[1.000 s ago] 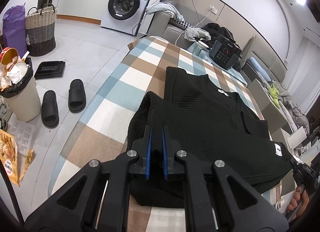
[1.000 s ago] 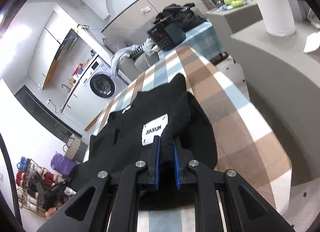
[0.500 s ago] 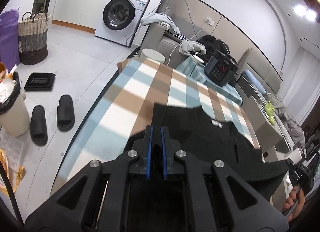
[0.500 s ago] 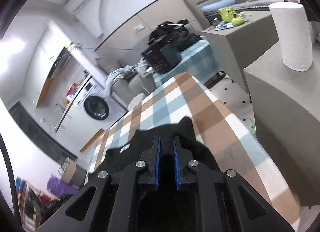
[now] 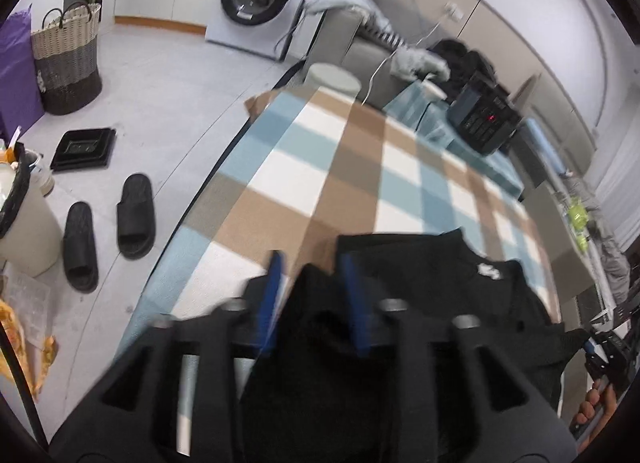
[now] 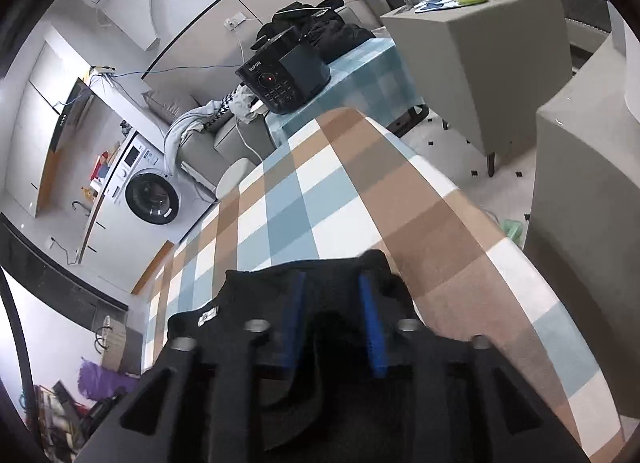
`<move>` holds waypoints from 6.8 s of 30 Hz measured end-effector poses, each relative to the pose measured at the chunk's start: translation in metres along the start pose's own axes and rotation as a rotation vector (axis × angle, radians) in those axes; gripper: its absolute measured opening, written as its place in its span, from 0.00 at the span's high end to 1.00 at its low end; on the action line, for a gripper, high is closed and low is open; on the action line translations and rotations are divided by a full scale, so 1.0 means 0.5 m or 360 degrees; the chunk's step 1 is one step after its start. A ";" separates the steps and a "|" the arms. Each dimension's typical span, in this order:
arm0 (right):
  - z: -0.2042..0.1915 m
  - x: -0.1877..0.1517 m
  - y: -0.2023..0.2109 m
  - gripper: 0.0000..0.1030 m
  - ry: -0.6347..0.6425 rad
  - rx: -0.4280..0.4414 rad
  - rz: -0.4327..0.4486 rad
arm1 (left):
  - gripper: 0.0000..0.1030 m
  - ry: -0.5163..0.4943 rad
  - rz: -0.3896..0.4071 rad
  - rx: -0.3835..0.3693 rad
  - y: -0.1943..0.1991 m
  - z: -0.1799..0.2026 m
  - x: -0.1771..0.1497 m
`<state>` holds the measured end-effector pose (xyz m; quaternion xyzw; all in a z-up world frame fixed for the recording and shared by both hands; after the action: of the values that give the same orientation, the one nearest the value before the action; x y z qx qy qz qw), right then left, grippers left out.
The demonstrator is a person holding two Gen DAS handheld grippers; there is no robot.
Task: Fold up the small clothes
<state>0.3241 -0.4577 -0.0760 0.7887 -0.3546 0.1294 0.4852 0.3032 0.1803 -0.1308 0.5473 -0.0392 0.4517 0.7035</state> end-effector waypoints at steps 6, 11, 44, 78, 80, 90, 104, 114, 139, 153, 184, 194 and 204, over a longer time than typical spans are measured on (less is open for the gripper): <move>0.032 -0.031 0.059 0.52 0.0059 -0.0014 0.0018 | 0.44 -0.0064 0.0043 0.0038 0.037 -0.028 -0.034; 0.042 -0.077 0.097 0.52 0.0119 0.0008 -0.0011 | 0.44 -0.0162 0.0076 0.0076 0.087 -0.033 -0.087; -0.041 0.000 -0.066 0.95 -0.0129 0.0141 -0.0073 | 0.97 -0.0281 0.0073 -0.0156 -0.040 0.066 0.008; 0.006 0.033 -0.141 0.72 0.0226 -0.0184 -0.0124 | 0.52 -0.0145 0.0009 -0.0023 -0.014 0.020 0.001; 0.002 0.034 -0.139 0.93 0.0263 -0.0164 -0.0115 | 0.49 -0.0164 0.0008 -0.0016 -0.014 0.017 -0.002; 0.042 0.058 -0.119 0.91 0.0047 -0.0167 -0.0070 | 0.46 -0.0261 -0.0042 0.0021 -0.023 0.021 -0.016; 0.005 0.037 -0.066 0.57 0.0124 -0.0088 -0.0085 | 0.57 -0.0453 -0.0100 0.0029 -0.132 0.096 -0.019; 0.023 0.021 -0.055 0.57 0.0090 -0.0091 -0.0104 | 1.00 -0.0434 -0.0037 -0.0009 -0.117 0.088 -0.001; 0.045 -0.001 -0.042 0.49 0.0086 -0.0081 -0.0172 | 0.52 -0.0224 -0.0014 0.0008 -0.075 0.030 0.020; 0.009 0.020 -0.103 0.91 0.0287 -0.0102 -0.0075 | 0.99 -0.0220 0.0015 -0.0041 -0.096 0.027 0.018; 0.010 -0.072 0.072 0.42 0.0300 0.0028 -0.0147 | 0.33 -0.0142 0.0062 0.0009 0.108 -0.016 -0.060; 0.097 -0.276 0.222 0.41 0.0240 0.0051 -0.0246 | 0.28 -0.0157 0.0037 0.0054 0.253 -0.077 -0.253; 0.109 -0.357 0.231 0.42 0.0236 0.0124 -0.0266 | 0.28 -0.0052 -0.0066 0.0097 0.272 -0.125 -0.398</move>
<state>0.1095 -0.4588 -0.1231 0.8221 -0.2455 0.1602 0.4881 0.0664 0.1116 -0.1650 0.5765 -0.0255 0.4289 0.6950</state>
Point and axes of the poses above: each gripper's, at about its wrist camera, not at the fingertips, and y roughly against the way its jaws point, z to its right, x to its top, the point moved 8 cm from there along -y, roughly the way its jaws point, and after that the axes turned 5 degrees about y, right-handed, at the moved point
